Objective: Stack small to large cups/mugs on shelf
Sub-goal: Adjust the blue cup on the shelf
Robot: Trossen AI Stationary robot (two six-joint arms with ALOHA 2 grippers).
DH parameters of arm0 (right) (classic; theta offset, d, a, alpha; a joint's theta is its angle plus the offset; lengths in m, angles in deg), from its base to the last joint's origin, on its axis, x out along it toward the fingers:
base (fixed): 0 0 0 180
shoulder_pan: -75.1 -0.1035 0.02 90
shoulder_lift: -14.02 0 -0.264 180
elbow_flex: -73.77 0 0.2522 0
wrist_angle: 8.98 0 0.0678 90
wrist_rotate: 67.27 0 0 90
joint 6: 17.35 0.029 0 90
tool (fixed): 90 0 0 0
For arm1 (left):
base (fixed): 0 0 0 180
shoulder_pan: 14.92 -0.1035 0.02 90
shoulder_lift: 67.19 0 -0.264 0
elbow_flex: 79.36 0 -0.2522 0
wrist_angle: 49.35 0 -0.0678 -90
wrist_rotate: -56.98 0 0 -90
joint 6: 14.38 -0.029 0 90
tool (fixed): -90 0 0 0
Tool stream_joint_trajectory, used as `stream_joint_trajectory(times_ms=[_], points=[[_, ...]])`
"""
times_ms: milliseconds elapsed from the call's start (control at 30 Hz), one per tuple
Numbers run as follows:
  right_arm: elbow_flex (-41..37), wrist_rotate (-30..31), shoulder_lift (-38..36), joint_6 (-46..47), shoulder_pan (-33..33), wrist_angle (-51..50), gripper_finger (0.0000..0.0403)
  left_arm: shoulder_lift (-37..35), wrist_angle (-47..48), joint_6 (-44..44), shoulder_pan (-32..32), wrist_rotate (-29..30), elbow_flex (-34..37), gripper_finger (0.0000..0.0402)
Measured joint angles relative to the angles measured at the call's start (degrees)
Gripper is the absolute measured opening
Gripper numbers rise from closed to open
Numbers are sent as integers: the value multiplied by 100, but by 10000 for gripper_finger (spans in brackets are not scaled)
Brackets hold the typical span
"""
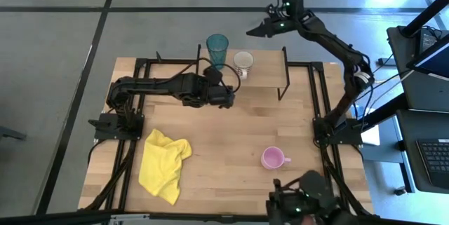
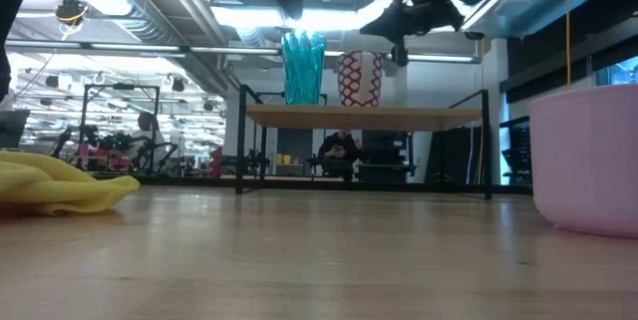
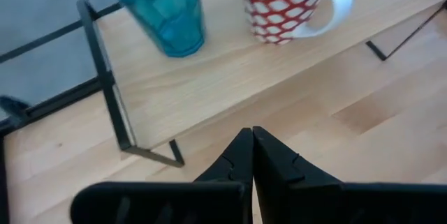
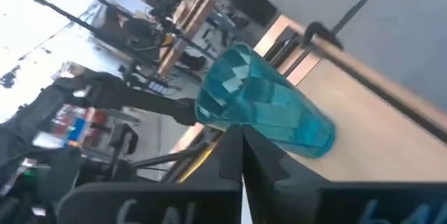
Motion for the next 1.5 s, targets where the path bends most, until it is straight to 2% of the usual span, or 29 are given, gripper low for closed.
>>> stream_joint_trajectory(times_ms=[200,467,833,1500], points=[[97,-400,489,884,-65,749,2,2,363,481,16,-56,-1,0],[104,-677,1041,2147,-123,2072,1,-17,502,593,53,-181,0,0],[97,-1096,1472,2153,-393,2355,1,-17,690,631,53,-186,-1,0],[97,-1619,1486,1854,-655,2438,4,-17,725,628,53,-184,1,0]])
